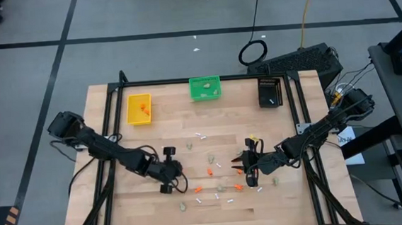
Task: Sort Halloween decoration
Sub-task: Put the orange skeleton toy into the yellow bin
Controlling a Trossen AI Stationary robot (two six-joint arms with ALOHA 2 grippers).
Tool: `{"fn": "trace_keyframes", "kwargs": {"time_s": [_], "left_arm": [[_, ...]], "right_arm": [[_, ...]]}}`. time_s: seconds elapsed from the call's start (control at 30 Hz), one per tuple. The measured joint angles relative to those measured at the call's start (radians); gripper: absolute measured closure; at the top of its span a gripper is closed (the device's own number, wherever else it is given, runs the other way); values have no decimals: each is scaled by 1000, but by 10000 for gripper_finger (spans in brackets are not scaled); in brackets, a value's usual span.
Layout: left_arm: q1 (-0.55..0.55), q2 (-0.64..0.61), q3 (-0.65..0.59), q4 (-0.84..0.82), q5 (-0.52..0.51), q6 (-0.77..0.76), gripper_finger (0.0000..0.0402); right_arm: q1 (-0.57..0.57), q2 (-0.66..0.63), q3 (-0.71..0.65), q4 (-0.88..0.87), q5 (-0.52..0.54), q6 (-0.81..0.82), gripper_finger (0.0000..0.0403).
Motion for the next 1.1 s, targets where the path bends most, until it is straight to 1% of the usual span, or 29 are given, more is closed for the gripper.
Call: {"fn": "trace_keyframes", "kwargs": {"time_s": [0.13,0.27,0.37,0.47,0.57,0.87,0.97,1.1], "left_arm": [[0,-52,-3,34,-25,32,367],[-3,-94,-39,241,10,125,367],[-3,-104,-58,320,23,157,367],[0,-109,-64,367,21,156,367],[0,-109,-103,446,13,158,367],[1,-109,-283,861,0,150,367],[1,-109,-304,922,-1,152,367],[0,-109,-305,954,-1,152,367]], "right_arm": [[0,0,0,0,0,0,314],[0,0,0,0,0,0,314],[0,0,0,0,0,1,314],[0,0,0,0,0,1,314],[0,0,0,0,0,1,314],[0,0,0,0,0,3,314],[0,0,0,0,0,3,314],[0,0,0,0,0,3,314]]}}
